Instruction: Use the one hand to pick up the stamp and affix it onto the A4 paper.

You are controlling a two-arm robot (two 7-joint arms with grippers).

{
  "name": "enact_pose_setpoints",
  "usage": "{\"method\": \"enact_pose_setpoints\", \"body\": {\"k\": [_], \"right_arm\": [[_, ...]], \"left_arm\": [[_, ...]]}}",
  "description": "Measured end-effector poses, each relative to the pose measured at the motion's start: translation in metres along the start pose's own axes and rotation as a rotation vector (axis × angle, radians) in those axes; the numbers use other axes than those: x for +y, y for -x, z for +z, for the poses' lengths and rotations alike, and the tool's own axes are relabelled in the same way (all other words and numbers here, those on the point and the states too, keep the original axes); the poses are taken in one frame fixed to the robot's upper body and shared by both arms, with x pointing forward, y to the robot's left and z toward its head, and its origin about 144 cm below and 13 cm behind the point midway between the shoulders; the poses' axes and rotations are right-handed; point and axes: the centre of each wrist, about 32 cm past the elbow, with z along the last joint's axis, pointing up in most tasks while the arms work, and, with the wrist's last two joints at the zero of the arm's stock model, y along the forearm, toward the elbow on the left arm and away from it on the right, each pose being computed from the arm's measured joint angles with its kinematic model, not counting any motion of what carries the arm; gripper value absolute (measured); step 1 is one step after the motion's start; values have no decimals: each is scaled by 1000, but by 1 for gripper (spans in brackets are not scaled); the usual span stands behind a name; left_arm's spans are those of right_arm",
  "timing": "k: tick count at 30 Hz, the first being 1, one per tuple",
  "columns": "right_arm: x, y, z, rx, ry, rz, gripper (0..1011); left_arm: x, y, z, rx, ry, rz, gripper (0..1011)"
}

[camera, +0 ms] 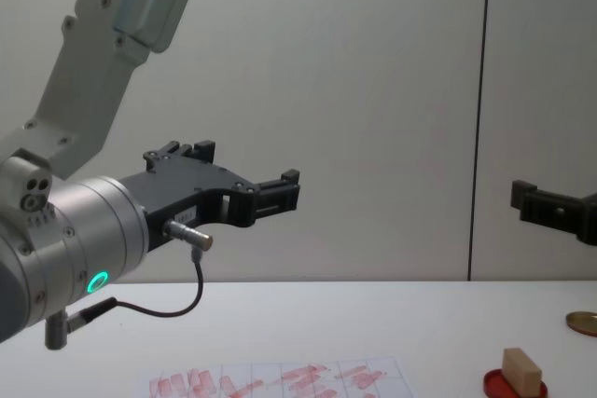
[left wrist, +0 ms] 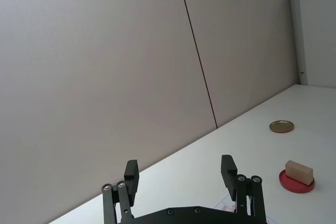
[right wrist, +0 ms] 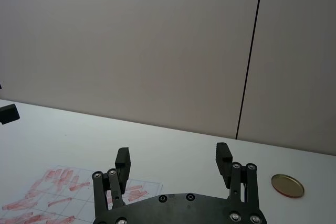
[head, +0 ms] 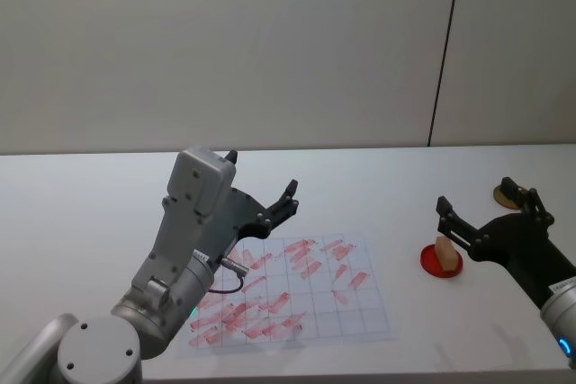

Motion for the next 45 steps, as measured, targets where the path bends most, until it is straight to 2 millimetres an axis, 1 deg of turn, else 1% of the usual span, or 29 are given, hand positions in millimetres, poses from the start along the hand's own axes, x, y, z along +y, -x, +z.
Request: {"method": "enact_pose_setpoints", "body": {"k": [35,45], "right_arm": [[0,0,0,0,2,0,1001],[6,8,2,1,60,-36,1001]], "left_arm": [[0,0,0,0,0,0,993],[0,0,0,0,0,0,993]]}}
